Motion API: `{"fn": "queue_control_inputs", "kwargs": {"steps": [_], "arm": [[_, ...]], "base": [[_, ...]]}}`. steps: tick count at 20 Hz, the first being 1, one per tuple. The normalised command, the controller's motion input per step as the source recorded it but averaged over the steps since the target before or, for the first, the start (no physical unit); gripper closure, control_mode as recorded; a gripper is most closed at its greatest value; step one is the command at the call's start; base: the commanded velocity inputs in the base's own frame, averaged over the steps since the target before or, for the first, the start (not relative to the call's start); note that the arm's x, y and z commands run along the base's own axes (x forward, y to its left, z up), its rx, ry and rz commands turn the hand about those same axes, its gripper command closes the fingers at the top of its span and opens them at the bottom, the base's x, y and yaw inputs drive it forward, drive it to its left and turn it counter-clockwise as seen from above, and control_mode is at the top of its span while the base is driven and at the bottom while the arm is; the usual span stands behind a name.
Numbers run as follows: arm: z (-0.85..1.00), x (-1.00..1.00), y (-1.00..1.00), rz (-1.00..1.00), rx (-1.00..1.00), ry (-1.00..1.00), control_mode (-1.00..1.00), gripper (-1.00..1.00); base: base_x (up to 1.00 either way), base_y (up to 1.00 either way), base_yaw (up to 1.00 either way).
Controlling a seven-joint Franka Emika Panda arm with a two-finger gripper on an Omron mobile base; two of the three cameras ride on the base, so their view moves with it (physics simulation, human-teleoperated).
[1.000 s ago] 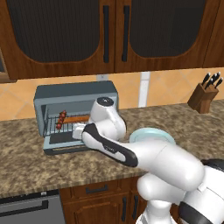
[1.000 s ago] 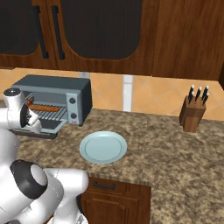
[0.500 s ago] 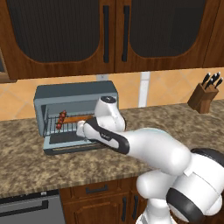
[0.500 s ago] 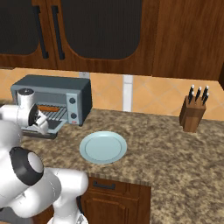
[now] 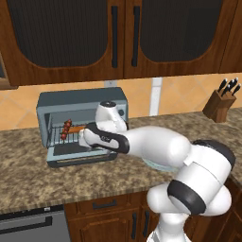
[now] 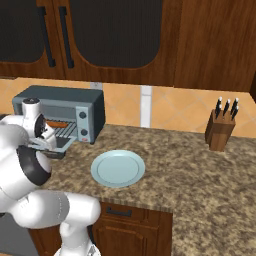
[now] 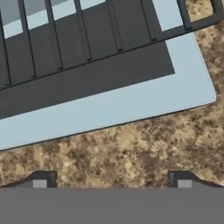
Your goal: Pick up the kebab skewer and baguette bread, and place them inside the toaster oven. Close the toaster oven door and start by setting the timer.
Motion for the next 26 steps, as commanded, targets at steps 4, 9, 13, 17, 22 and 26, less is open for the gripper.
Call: {"fn": "queue_control_inputs", "kwargs": {"steps": [4,9,13,17,22,26], "arm": [[-0.19,0.17,0.15,0.00,-0.09,0.01,-1.00,-1.00],[-0.26,0.21,0.01,0.00,-0.03,0.00,-1.00,-1.00],[-0.07,0.28,0.00,0.00,-0.01,0.00,-1.00,-1.00],[-0.02,0.22,0.00,0.00,-0.03,0.01,-1.00,-1.00],[-0.20,0.09,0.01,0.00,-0.06,0.05,-1.00,-1.00],[-0.20,0.19,0.04,0.00,-0.05,0.04,-1.00,-1.00]], "base": [[0.00,0.00,0.00],[0.00,0.00,0.00],[0.00,0.00,0.00],[0.00,0.00,0.00],[0.00,0.00,0.00],[0.00,0.00,0.00]]}}
